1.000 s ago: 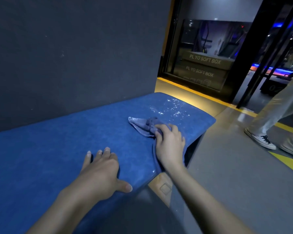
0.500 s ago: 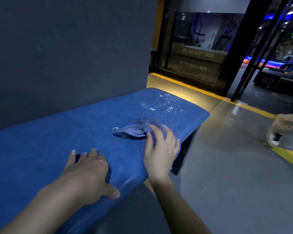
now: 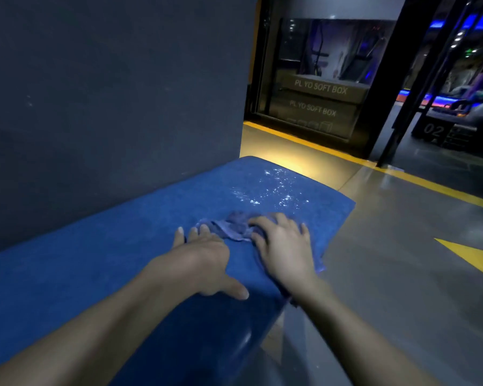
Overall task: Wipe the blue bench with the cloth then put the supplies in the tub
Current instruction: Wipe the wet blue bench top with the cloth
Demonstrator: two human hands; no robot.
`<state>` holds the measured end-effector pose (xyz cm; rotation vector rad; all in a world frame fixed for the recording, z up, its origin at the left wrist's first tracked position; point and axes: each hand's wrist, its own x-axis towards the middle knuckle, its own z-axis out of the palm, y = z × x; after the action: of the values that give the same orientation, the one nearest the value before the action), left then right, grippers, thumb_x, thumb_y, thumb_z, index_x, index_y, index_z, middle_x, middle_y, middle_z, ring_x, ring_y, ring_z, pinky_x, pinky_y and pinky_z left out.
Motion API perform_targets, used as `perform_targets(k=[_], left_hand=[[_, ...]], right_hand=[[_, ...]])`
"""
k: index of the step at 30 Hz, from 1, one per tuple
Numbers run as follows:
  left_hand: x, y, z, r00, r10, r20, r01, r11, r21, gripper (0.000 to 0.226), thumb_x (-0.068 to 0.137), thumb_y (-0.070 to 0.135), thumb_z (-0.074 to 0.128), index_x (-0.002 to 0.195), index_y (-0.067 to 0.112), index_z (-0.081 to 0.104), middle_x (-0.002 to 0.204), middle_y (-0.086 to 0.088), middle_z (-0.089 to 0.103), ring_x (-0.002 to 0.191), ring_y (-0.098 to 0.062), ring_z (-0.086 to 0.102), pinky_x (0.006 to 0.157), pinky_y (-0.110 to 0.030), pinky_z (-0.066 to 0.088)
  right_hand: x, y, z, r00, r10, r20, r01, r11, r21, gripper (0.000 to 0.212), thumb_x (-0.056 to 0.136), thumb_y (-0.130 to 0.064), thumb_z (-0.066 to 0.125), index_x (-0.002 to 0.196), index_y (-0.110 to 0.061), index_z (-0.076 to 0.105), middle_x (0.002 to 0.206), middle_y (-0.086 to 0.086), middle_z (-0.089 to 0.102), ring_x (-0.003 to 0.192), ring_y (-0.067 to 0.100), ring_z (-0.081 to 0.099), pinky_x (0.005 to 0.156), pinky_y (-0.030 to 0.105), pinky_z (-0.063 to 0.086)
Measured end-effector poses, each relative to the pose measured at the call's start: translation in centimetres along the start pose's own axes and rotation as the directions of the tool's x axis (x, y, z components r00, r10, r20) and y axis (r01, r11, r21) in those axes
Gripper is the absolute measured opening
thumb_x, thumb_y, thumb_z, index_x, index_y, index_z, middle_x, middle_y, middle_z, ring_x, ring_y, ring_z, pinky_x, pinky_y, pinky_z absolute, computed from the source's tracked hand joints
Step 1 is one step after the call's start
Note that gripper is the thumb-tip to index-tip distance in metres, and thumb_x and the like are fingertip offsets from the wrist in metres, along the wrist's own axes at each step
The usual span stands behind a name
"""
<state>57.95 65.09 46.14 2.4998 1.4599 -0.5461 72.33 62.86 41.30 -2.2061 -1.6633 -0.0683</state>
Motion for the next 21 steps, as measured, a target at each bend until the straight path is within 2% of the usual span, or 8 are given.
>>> perform_targets(k=[4, 7, 9, 11, 14, 17, 19, 21], left_hand=[[3.1, -1.8, -0.6, 1.000, -0.024, 0.015, 0.024, 0.999, 0.041, 0.112, 0.073, 0.068, 0.057, 0.149, -0.001, 0.012, 0.157, -0.023, -0.007, 0.147, -0.033, -0.003, 0.118, -0.045, -0.002], [3.9, -2.3, -0.4, 0.999, 0.027, 0.034, -0.029, 0.996, 0.090, 0.111, 0.076, 0.067, 0.054, 0.147, -0.007, 0.012, 0.154, -0.032, -0.004, 0.145, -0.038, 0.001, 0.118, -0.043, 0.001], [4.0, -2.3, -0.4, 0.998, 0.051, 0.032, -0.055, 0.990, 0.132, 0.114, 0.077, 0.066, 0.053, 0.145, -0.013, 0.006, 0.152, -0.036, -0.003, 0.145, -0.040, 0.001, 0.118, -0.044, 0.001], [4.3, -2.2, -0.8, 0.996, 0.076, 0.036, -0.081, 0.982, 0.173, 0.111, 0.076, 0.066, 0.054, 0.144, -0.011, 0.015, 0.152, -0.034, 0.010, 0.144, -0.040, 0.007, 0.117, -0.046, 0.005], [4.8, -2.2, -1.2, 0.992, 0.127, 0.022, -0.129, 0.972, 0.196, 0.103, 0.072, 0.065, 0.060, 0.143, -0.001, 0.028, 0.146, -0.025, 0.031, 0.135, -0.035, 0.026, 0.111, -0.045, 0.017], [5.4, -2.0, -1.5, 0.989, 0.147, 0.013, -0.146, 0.965, 0.219, 0.093, 0.069, 0.066, 0.062, 0.136, 0.004, 0.041, 0.140, -0.018, 0.042, 0.128, -0.031, 0.036, 0.108, -0.044, 0.022], [5.7, -1.9, -2.0, 0.992, 0.127, 0.010, -0.126, 0.974, 0.187, 0.082, 0.071, 0.066, 0.061, 0.127, 0.008, 0.052, 0.136, -0.013, 0.047, 0.127, -0.029, 0.038, 0.109, -0.045, 0.021], [6.3, -2.2, -2.2, 0.996, 0.078, -0.048, -0.073, 0.992, 0.098, 0.083, 0.070, 0.067, 0.061, 0.128, 0.009, 0.048, 0.134, -0.010, 0.045, 0.126, -0.026, 0.040, 0.114, -0.046, 0.019]], right_hand=[[4.8, 2.3, 0.5, 0.967, 0.251, -0.043, -0.253, 0.967, -0.044, 0.029, 0.096, -0.032, 0.042, 0.122, -0.031, 0.052, 0.124, 0.007, 0.052, 0.120, 0.030, 0.045, 0.107, 0.048, 0.028], [5.6, 1.4, 1.1, 0.931, 0.351, -0.099, -0.357, 0.932, -0.053, 0.026, 0.094, -0.025, 0.042, 0.117, -0.026, 0.054, 0.122, 0.008, 0.052, 0.116, 0.031, 0.045, 0.106, 0.048, 0.029], [4.4, -0.3, 1.5, 0.951, 0.289, -0.110, -0.295, 0.955, -0.040, 0.025, 0.092, -0.028, 0.042, 0.111, -0.027, 0.059, 0.117, 0.007, 0.055, 0.110, 0.032, 0.051, 0.103, 0.048, 0.033], [2.7, -2.2, 2.2, 0.975, 0.125, -0.182, -0.139, 0.988, -0.065, 0.023, 0.081, -0.031, 0.048, 0.097, -0.032, 0.063, 0.098, 0.003, 0.061, 0.090, 0.031, 0.061, 0.092, 0.046, 0.040], [2.7, -4.4, 2.8, 0.991, -0.034, -0.130, 0.034, 0.999, -0.006, 0.027, 0.072, -0.044, 0.044, 0.093, -0.040, 0.061, 0.086, -0.006, 0.065, 0.074, 0.022, 0.064, 0.084, 0.043, 0.044], [5.1, -4.2, 3.5, 0.985, -0.138, -0.101, 0.136, 0.990, -0.021, 0.033, 0.072, -0.047, 0.041, 0.099, -0.044, 0.061, 0.092, -0.006, 0.067, 0.080, 0.021, 0.067, 0.083, 0.051, 0.052], [7.4, -3.0, 3.6, 0.992, -0.128, -0.017, 0.126, 0.988, -0.087, 0.039, 0.082, -0.044, 0.035, 0.114, -0.042, 0.058, 0.113, -0.001, 0.062, 0.103, 0.026, 0.061, 0.096, 0.053, 0.041], [9.9, -1.4, 3.6, 0.998, 0.004, 0.059, 0.004, 0.991, -0.130, 0.034, 0.094, -0.037, 0.035, 0.125, -0.038, 0.049, 0.130, 0.001, 0.049, 0.120, 0.027, 0.047, 0.104, 0.047, 0.029]])
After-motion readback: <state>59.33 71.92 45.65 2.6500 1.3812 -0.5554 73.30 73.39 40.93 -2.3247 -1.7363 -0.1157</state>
